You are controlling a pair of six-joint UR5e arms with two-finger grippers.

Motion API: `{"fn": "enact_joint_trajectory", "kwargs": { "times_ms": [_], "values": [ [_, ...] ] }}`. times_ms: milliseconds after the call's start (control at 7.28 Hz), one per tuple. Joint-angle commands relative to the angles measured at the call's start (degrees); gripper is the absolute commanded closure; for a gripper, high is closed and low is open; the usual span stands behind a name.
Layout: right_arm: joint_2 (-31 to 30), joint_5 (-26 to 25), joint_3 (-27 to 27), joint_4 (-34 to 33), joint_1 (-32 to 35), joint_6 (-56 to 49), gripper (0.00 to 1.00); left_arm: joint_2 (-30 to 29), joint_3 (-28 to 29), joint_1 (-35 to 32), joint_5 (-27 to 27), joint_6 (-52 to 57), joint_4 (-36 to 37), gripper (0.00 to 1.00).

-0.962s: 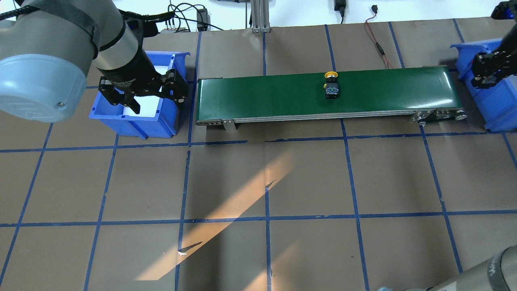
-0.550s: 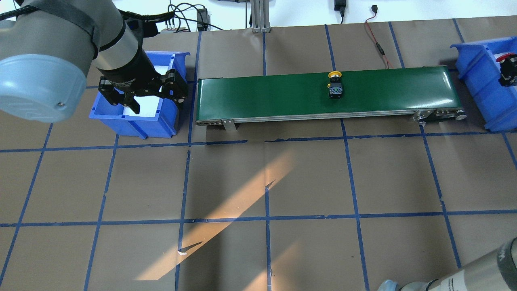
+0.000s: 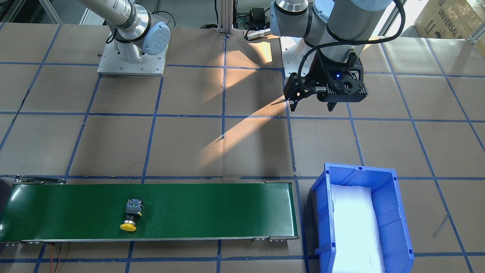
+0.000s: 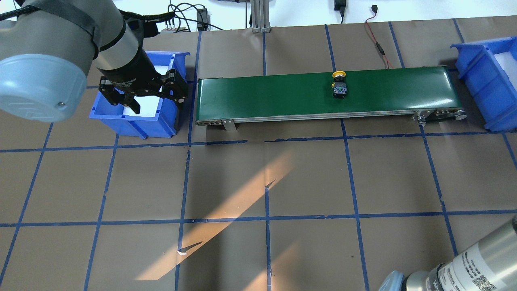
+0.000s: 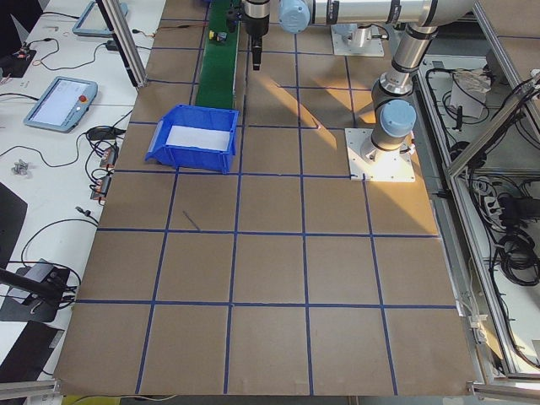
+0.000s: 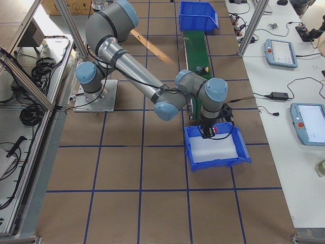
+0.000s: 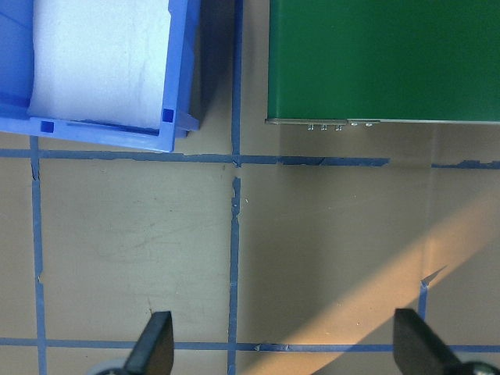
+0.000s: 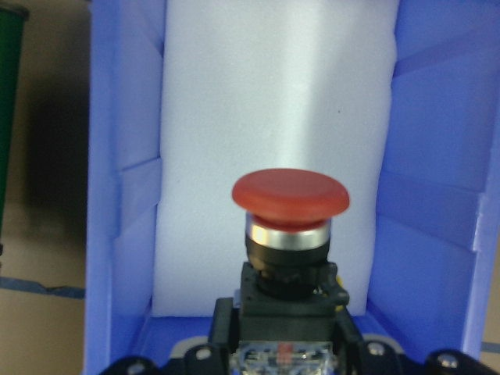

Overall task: Transport two buttons from left to right
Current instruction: 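Lower the red-capped button into the blue bin and open the right gripper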

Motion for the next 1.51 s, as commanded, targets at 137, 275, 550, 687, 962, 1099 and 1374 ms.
{"fn": "enact_joint_trajectory", "kwargs": {
  "times_ms": [137, 275, 550, 687, 962, 1099, 1374],
  "values": [
    [7.11, -0.86, -2.22, -0.28, -0.33, 1.35, 0.66, -0.04, -0.01, 0.00, -0.02, 0.03, 0.00, 0.00],
    [8.43, -2.51, -2.22, -0.36, -0.33, 1.27, 0.61, -0.12, -0.01, 0.00, -0.02, 0.03, 0.00, 0.00],
    [8.09, -2.71, -2.22, -0.45, 0.02, 1.44, 0.00, -0.04, 0.07, 0.00, -0.02, 0.03, 0.00, 0.00],
    [6.35, -2.88, -2.39, -0.28, 0.46, 1.44, 0.00, 0.14, 0.07, 0.00, -0.02, 0.12, 0.00, 0.00],
    [-0.40, -3.58, -1.78, 2.69, 0.81, 1.36, 0.00, 0.14, 0.07, 0.00, -0.02, 0.12, 0.00, 0.00],
    [-3.66, -3.85, -1.69, 6.28, 0.82, 1.44, 0.00, 0.23, 0.07, 0.00, -0.02, 0.12, 0.00, 0.00],
    [-9.73, -3.50, 0.66, 12.09, 3.96, 2.84, 0.00, 0.23, 0.07, 0.00, -0.02, 0.12, 0.00, 0.00]
  ]
}}
